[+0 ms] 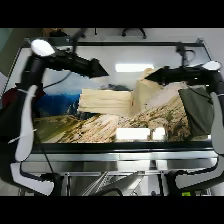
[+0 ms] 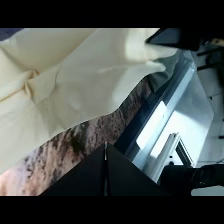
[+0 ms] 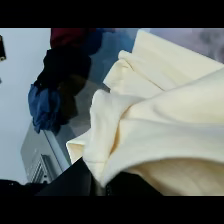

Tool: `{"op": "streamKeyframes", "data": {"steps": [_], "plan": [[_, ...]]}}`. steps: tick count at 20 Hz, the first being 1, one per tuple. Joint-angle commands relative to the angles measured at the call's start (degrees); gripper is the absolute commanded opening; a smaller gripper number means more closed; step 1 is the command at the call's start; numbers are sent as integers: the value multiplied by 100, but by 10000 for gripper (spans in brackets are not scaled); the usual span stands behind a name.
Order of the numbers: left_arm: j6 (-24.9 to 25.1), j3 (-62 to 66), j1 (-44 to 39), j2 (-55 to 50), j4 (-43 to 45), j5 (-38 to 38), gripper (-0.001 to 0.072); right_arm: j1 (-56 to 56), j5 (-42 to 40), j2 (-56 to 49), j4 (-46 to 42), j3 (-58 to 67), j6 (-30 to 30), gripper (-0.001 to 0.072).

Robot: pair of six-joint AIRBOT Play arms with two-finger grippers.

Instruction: Fold the shirts.

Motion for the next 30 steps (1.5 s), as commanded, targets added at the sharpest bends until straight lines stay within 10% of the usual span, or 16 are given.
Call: {"op": "streamKeyframes", "data": {"steps": [1, 4, 6, 7, 12, 20, 30], "plan": [[238, -509, 769, 1067, -105, -188, 15, 1725, -2118, -190, 17, 48, -68, 23], [647, -1169, 1054, 1711, -105, -153, 15, 3235, -4304, -737, 219, 48, -807, 46], [885, -1681, 1086, 2035, -105, -133, 15, 4046, -5506, -1239, 581, 48, -1388, 431], [964, -1952, 1086, 2175, -105, -105, 15, 4325, -5816, -1453, 911, 50, -1655, 463], [1226, -2889, 1088, 2479, -116, 140, 15, 3941, -4811, -1010, 763, 66, -2343, 462], [1233, -2964, 1088, 2476, -162, 81, 15, 920, -1847, -50, -2151, -101, 1062, 464], [1172, -2964, 1086, 2476, -160, 85, 15, 997, -1888, -1377, -1884, -960, 935, 464]]}}
